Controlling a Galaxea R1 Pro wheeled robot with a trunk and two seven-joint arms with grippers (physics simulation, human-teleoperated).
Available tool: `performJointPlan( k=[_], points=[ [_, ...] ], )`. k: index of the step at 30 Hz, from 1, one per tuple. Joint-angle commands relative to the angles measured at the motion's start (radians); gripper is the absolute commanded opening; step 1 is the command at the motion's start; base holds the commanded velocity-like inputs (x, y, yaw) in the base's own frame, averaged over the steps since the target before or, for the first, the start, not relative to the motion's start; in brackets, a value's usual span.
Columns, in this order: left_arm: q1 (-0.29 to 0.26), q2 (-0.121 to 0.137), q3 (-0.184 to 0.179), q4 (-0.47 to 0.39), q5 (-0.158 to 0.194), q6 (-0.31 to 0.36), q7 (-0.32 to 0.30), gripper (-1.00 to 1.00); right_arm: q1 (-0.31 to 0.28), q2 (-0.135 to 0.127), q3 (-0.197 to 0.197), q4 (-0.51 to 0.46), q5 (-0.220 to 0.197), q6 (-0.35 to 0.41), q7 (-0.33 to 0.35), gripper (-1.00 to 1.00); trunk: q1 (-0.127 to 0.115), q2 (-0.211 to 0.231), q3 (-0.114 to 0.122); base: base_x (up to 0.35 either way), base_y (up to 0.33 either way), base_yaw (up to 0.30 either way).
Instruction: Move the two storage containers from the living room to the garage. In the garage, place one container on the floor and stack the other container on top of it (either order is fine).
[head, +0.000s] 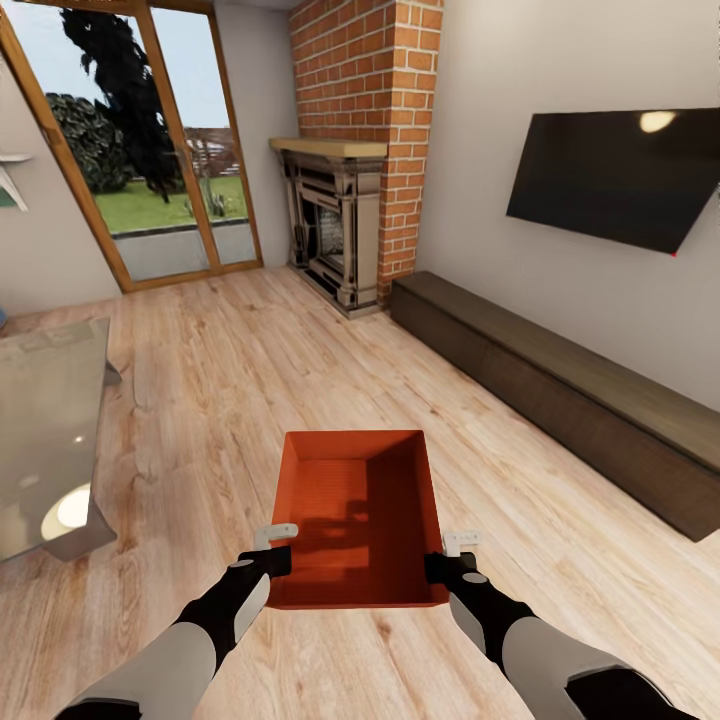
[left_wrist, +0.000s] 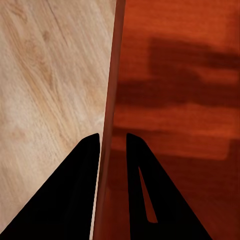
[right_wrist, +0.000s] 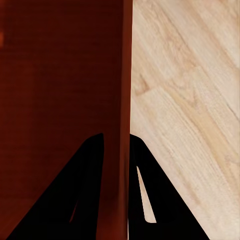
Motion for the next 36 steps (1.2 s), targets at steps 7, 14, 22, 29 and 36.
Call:
performJointPlan(
  k=[7,14,22,29,36],
  points=[
    [-0.001,0.004,0.014,-0.006,-0.017,-0.002,0.018,-1.0,0.0,-0.001,0.001,0.004,-0.016,-0.004,-0.006,-1.0,0.0,-0.001,0.01,0.0,0.0,0.0],
    [-0.001,0.004,0.014,-0.006,-0.017,-0.002,0.018,-1.0,0.0,-0.001,0.001,0.004,-0.016,-0.004,-0.006,-1.0,0.0,-0.001,0.021,0.0,0.0,0.0],
    [-0.001,0.004,0.014,-0.006,-0.017,-0.002,0.018,-1.0,0.0,-0.001,0.001,0.004,-0.016,-0.004,-0.006,-1.0,0.0,-0.001,0.034,0.0,0.0,0.0],
    [-0.001,0.004,0.014,-0.006,-0.017,-0.002,0.018,-1.0,0.0,-0.001,0.001,0.004,-0.016,-0.004,-0.006,-1.0,0.0,-0.001,0.045,0.0,0.0,0.0],
    [-0.001,0.004,0.014,-0.006,-0.017,-0.002,0.018,-1.0,0.0,-0.001,0.001,0.004,-0.016,-0.004,-0.006,-1.0,0.0,-0.001,0.056,0.0,0.0,0.0]
  ],
)
